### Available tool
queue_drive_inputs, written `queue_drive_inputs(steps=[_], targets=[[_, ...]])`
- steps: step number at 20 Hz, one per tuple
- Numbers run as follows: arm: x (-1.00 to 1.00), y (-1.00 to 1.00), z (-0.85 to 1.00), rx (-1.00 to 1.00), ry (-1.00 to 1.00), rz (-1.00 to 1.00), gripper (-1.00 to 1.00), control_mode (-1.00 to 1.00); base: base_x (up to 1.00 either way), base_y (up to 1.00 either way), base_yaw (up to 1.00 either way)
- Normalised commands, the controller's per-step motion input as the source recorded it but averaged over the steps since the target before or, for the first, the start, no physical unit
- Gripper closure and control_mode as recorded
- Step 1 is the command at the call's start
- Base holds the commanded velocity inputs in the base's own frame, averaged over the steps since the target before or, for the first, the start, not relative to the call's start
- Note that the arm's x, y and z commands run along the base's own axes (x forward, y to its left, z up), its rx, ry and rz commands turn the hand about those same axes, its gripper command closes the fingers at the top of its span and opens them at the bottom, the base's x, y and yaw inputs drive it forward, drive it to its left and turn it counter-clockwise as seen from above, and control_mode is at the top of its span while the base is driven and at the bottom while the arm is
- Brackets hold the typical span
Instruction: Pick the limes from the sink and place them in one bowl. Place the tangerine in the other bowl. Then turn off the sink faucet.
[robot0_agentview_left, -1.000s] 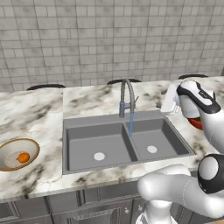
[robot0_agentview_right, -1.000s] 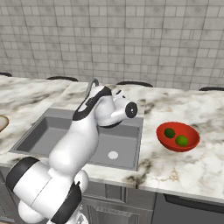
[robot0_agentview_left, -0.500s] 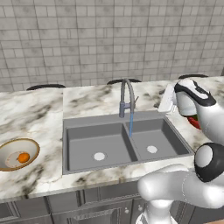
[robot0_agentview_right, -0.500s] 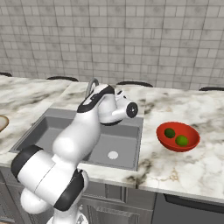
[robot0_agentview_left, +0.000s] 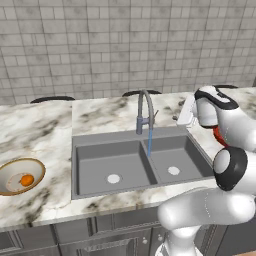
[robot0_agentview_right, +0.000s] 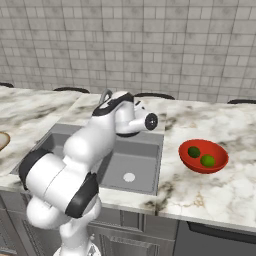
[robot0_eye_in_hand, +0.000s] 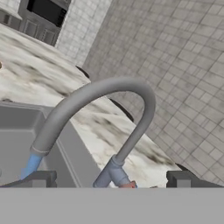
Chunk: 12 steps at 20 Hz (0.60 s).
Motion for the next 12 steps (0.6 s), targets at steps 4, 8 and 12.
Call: queue_drive_inputs(steps=[4, 8, 12], targets=[[0.21, -0.09, -0.11, 0.00, 0.00, 0.00, -1.00, -1.00, 0.00, 0.00, 0.00], [0.24, -0.07, -0.14, 0.00, 0.00, 0.00, -1.00, -1.00, 0.00, 0.00, 0.00], [0.29, -0.03, -0.17, 0.00, 0.00, 0.00, -1.00, -1.00, 0.00, 0.00, 0.00]])
